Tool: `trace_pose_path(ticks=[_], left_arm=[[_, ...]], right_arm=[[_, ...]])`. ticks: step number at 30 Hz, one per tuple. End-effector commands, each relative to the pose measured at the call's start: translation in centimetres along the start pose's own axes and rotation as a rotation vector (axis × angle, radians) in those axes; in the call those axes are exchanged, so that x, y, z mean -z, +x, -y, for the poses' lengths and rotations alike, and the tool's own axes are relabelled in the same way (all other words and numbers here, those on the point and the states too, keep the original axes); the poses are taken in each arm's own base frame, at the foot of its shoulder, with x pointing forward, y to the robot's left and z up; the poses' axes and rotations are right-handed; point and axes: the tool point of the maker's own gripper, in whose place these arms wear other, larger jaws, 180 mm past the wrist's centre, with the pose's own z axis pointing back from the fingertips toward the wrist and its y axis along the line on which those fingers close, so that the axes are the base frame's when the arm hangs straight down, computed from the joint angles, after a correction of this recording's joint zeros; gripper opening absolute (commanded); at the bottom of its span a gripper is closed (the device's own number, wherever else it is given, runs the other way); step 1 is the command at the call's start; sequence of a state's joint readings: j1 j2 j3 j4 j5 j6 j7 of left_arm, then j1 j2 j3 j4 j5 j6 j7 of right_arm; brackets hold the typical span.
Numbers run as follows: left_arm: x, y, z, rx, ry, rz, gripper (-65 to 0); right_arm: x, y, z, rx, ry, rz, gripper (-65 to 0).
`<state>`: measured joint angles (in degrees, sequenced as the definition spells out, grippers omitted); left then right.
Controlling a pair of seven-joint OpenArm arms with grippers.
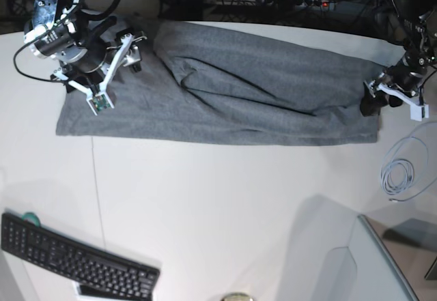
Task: Layout the t-shirt on the table in an organized manner, then fold the t-shirt properly
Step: 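Hold the strip ends with both grippers and pull them apart to straighten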
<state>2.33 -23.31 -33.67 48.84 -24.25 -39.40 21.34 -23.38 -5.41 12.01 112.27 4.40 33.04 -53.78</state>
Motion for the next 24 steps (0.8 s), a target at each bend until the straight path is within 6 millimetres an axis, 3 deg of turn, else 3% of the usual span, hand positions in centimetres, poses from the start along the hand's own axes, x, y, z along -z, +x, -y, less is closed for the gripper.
trace_pose_path(ticks=[1,8,11,17,24], left_arm=[[-0.1,1.6,-0.2,0.024,-0.005,0.040,-4.1],[0.5,-0.5,-0.1,-0.005,-0.007,-0.003,-5.4],[0.4,-0.4,-0.2,-0.004,-0.005,-0.003,-19.3],[1.3,0.2,-0.5,-0.055,-0.001,0.013,-62.9],[0.8,2.4,-2.8,-0.078,0.041,0.112,-65.0]], right_arm=[[-0.3,0.9,0.1,0.000,-0.003,0.034,-19.5],[-0.3,0.8,0.0,0.001,-0.001,0.033,-19.5],[-0.3,0.8,0.0,0.002,-0.002,0.033,-19.5],[-0.3,0.8,0.1,0.000,-0.002,0.033,-19.5],[-0.4,0.4,0.3,0.001,-0.008,0.024,-19.5]])
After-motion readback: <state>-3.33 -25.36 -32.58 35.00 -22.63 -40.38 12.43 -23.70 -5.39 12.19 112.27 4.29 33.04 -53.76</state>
